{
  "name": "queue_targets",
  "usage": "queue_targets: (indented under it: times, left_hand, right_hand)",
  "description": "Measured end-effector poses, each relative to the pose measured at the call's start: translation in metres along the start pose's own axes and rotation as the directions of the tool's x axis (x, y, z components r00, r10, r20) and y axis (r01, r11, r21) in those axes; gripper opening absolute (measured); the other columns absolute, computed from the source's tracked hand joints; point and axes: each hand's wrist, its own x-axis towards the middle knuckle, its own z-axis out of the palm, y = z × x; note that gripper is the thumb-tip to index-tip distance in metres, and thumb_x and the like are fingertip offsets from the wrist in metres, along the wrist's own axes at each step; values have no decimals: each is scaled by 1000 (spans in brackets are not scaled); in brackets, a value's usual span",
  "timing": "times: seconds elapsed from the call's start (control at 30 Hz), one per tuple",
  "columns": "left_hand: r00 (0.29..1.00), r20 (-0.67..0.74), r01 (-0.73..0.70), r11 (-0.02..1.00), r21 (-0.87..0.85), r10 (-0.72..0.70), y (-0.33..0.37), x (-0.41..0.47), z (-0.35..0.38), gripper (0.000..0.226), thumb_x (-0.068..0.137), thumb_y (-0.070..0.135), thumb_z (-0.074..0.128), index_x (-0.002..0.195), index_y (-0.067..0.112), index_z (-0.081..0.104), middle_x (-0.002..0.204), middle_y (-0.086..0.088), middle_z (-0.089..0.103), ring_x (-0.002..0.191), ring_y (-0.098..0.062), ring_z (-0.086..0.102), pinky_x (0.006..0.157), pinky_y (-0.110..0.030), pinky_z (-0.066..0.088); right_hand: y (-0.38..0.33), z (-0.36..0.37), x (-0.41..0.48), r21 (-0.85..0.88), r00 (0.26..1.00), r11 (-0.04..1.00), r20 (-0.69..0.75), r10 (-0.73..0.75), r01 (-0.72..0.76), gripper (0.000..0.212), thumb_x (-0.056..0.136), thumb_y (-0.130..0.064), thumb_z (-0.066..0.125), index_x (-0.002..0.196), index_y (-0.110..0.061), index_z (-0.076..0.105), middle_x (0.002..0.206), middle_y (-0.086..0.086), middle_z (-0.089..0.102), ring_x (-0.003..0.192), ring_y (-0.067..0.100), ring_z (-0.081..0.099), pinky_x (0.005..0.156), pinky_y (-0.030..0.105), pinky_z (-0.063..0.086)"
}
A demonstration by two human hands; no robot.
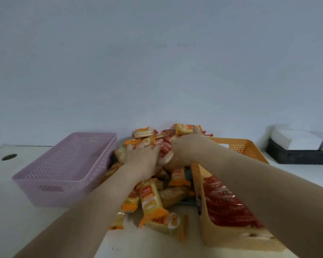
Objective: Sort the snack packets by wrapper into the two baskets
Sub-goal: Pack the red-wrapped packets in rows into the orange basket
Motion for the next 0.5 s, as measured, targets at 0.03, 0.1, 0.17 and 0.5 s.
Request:
queue_targets:
  times: [0.03,0.1,0.17,0.5]
  left_hand:
    - [998,-31,47,998,-31,-48,-7,7,3,47,92,48,45,135,29,40,130,1,57,127,-26,44,97,-52,30]
    - [985,-121,114,989,-94,-125,-17,15,8,37,96,45,35,122,22,47,103,-2,66,105,-28,58,92,-50,35]
    - [966,-176,147,964,-220,-188,-27,18,14,39,98,40,31,129,20,45,81,0,60,84,-29,62,83,-46,44]
    - [914,-230,245,907,-344,-334,-44,35,12,24,100,30,32,100,19,53,70,7,53,68,-19,50,87,-45,42]
  right_hand:
    - [-1,-1,10,-26,999,1000,40,10,-9,46,92,-39,52,134,-20,47,126,1,57,127,27,46,111,56,18]
    - [0,-3,25,-22,997,999,61,39,-37,68,91,-30,60,148,-14,27,137,6,51,127,31,46,105,49,34]
    - [3,-1,40,27,996,997,44,74,-75,80,88,-26,65,152,-13,19,139,9,50,127,32,47,104,50,36]
    - [16,-6,66,179,998,984,47,-30,21,64,73,-46,77,127,-18,58,119,-1,57,117,27,52,100,48,39]
